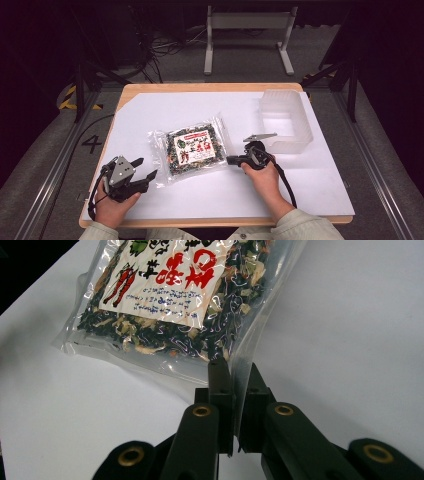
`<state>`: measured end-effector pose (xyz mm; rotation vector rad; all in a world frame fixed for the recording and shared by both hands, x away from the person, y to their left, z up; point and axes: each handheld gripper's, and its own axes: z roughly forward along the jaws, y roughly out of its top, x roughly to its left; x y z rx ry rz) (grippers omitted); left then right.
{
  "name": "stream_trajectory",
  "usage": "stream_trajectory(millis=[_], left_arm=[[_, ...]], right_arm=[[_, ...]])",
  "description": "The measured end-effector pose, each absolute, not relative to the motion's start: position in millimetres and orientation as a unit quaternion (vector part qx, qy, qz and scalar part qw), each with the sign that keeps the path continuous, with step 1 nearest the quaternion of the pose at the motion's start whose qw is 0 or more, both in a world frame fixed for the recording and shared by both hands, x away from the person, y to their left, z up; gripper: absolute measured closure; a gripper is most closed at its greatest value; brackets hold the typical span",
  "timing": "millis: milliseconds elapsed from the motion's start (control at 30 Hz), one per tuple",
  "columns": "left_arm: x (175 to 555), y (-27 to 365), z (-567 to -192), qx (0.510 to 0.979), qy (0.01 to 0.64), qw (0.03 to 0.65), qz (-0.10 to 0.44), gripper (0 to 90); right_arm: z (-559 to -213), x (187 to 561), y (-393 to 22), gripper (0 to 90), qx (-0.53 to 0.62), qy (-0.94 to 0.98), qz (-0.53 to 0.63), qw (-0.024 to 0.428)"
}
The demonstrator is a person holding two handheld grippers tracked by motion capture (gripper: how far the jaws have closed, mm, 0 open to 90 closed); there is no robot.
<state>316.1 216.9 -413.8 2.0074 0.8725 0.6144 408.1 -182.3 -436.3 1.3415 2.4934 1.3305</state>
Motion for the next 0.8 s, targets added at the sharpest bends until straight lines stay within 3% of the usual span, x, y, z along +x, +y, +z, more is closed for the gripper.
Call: stream_trajectory(millis=[267, 800], left_arm=[[316.0, 217.2, -413.8, 0.801, 0.349, 0.42, 0.245, 38.8], [315.3, 219.9, -413.3, 0.797, 0.353, 0.423, 0.245, 38.6]], right_arm=[[-427.5, 403.0, -183.7, 87.3, 0.425, 0.79, 0.443, 0.009], [-378.9, 387.9, -175.4, 87.9, 0.374, 0.787, 0.489, 0.033]])
